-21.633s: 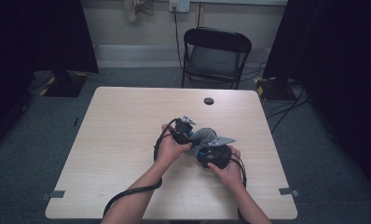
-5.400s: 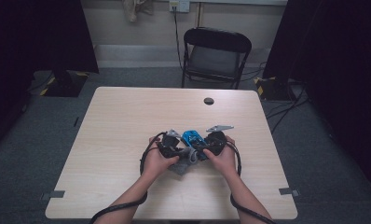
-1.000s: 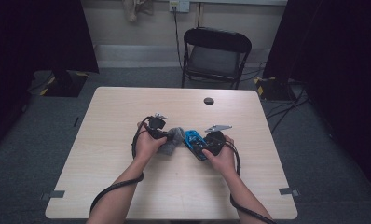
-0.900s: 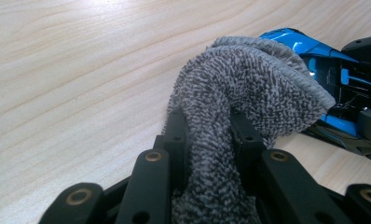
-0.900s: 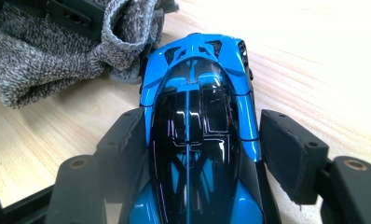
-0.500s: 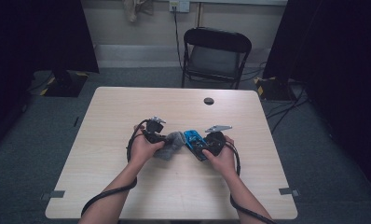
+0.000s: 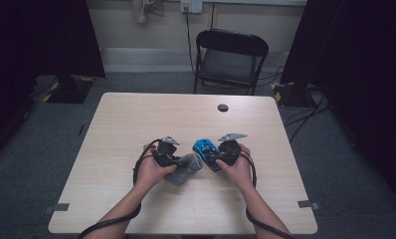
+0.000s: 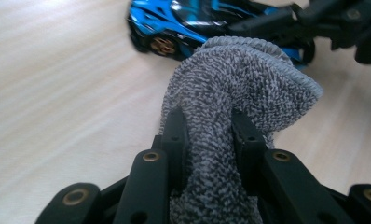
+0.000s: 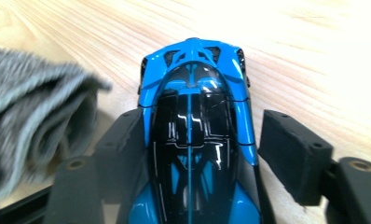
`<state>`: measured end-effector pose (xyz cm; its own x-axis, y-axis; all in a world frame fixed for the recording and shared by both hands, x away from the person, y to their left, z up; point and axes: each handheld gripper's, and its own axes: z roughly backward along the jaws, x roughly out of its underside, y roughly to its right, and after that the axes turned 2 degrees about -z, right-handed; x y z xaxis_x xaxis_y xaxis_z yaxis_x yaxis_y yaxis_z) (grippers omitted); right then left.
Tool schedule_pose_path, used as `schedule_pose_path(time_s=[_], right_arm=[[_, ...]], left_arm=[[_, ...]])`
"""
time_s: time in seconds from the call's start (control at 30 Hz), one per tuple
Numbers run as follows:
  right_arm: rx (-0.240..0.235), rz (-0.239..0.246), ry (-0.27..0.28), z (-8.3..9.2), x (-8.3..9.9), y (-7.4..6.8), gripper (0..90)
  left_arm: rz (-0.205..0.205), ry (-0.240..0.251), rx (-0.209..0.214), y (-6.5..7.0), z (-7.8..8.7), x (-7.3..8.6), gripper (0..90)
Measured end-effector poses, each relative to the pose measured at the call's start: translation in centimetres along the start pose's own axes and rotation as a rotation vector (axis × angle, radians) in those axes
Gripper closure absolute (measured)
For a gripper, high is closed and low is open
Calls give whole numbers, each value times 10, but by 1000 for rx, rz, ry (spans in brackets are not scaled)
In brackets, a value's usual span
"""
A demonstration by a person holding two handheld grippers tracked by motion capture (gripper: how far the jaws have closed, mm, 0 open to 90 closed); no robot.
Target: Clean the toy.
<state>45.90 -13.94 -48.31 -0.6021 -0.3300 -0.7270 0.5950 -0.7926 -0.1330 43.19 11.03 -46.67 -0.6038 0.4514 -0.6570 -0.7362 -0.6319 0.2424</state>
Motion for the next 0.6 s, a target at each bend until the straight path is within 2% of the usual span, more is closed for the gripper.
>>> schedule_pose_path(time_s=[0.2, 0.47, 0.6], right_arm=[[6, 19, -2, 2, -3, 2, 226], [-16, 9, 11, 10, -4, 5, 222], [-17, 12, 8, 14, -4, 5, 223]], left_arm=[[-9, 3, 17, 5, -5, 6, 694], [-13, 7, 37, 10, -3, 8, 651], [-38, -2, 48, 17, -2, 6, 670]])
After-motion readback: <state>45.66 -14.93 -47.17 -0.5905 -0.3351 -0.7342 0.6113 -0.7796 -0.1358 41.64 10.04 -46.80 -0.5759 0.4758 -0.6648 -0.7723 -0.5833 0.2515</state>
